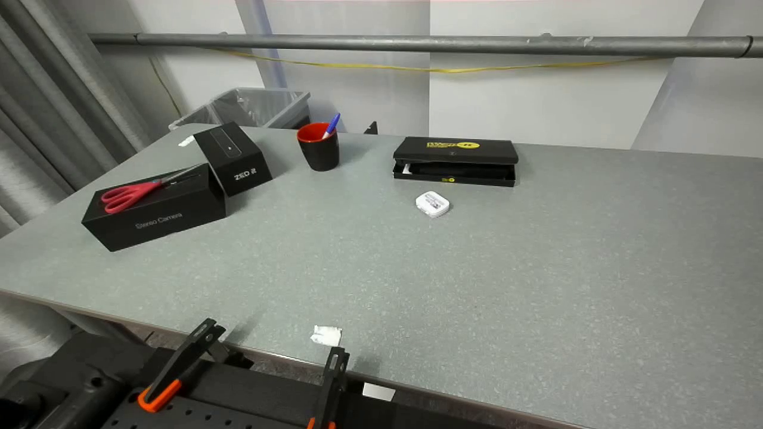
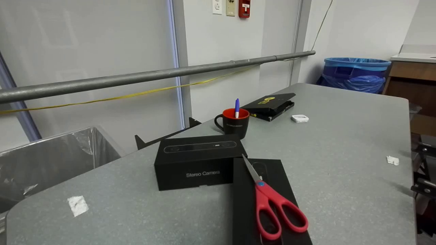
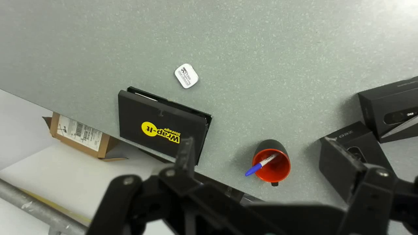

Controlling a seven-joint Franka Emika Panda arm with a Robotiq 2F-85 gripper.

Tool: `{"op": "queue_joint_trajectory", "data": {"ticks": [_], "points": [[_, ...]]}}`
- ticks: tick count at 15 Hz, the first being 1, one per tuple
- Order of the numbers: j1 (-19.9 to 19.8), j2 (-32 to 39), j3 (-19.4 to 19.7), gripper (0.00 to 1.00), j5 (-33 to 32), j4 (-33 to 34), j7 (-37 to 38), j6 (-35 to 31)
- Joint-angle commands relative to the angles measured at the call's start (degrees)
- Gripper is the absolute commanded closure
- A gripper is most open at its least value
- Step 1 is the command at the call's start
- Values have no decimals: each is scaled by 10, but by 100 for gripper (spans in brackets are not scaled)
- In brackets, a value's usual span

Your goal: Take the blue pen out of the red and black mug

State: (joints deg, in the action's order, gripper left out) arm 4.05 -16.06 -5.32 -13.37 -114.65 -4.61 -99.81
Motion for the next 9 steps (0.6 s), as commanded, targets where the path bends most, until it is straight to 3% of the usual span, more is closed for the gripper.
{"op": "queue_joint_trajectory", "data": {"ticks": [1, 5, 9], "points": [[2, 1, 1, 0, 0, 2, 0, 2], [-2, 5, -3, 0, -12, -4, 29, -29], [-8, 76, -7, 0, -42, -13, 105, -118]]}}
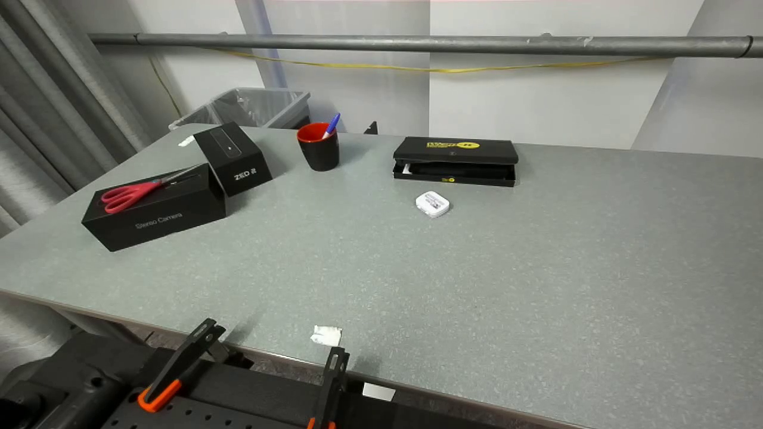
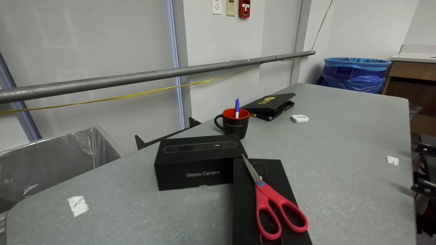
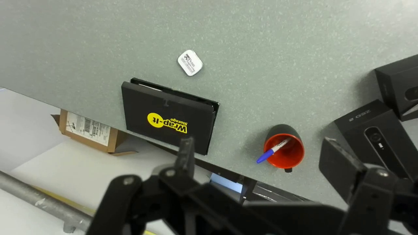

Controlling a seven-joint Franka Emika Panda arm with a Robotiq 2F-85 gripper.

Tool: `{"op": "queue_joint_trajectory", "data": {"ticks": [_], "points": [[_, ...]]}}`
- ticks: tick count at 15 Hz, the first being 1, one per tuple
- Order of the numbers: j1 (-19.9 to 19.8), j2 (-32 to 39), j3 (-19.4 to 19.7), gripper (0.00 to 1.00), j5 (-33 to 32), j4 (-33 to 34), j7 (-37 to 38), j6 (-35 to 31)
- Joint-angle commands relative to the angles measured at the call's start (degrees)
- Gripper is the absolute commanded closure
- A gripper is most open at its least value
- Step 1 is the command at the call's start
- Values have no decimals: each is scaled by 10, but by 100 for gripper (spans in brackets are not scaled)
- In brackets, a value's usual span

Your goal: Take the blue pen out of the red and black mug

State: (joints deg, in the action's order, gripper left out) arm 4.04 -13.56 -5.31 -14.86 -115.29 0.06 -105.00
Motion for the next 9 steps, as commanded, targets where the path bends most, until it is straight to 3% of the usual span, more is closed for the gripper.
{"op": "queue_joint_trajectory", "data": {"ticks": [1, 4, 9], "points": [[-9, 70, -8, 0, -39, -8, 82, -88], [-6, 133, -4, 0, -69, 3, 154, -120], [3, 148, 4, 0, -62, -3, 150, -112]]}}
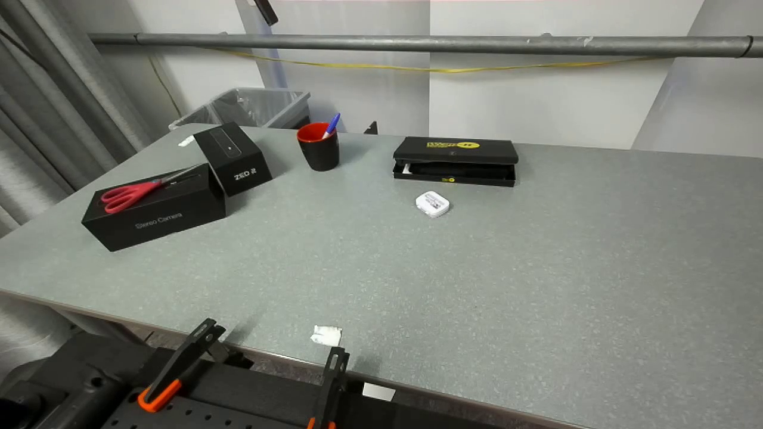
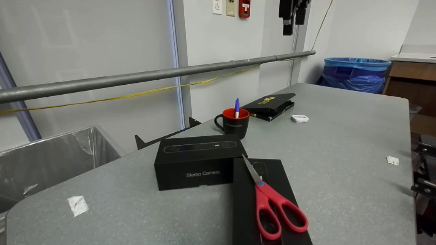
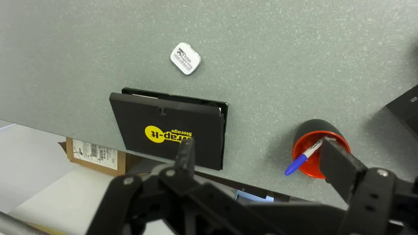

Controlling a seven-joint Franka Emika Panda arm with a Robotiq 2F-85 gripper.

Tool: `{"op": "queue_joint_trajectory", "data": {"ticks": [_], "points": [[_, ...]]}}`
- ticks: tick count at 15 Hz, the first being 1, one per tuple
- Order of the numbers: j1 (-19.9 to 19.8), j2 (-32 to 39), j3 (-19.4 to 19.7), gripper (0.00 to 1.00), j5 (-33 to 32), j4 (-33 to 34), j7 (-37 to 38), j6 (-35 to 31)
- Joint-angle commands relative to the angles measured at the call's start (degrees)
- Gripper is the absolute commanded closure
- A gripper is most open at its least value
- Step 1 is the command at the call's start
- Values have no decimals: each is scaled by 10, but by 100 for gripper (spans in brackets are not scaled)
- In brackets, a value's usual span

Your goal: Take the blue pen out of the red and black mug

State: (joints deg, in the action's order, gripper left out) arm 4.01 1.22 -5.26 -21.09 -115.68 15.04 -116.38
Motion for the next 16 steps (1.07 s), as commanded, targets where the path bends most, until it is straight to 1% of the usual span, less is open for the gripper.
{"op": "queue_joint_trajectory", "data": {"ticks": [1, 5, 9, 11, 13, 16], "points": [[3, 1, 3, 0, 0, 3, 0, 1], [4, 3, 2, 0, -3, 5, 6, -5], [10, 89, 4, 0, 1, 34, 75, -78], [18, 137, 11, 0, -9, 50, 115, -118], [28, 183, 21, 0, -8, 71, 148, -149], [57, 237, 53, 0, -19, 100, 216, -210]]}}
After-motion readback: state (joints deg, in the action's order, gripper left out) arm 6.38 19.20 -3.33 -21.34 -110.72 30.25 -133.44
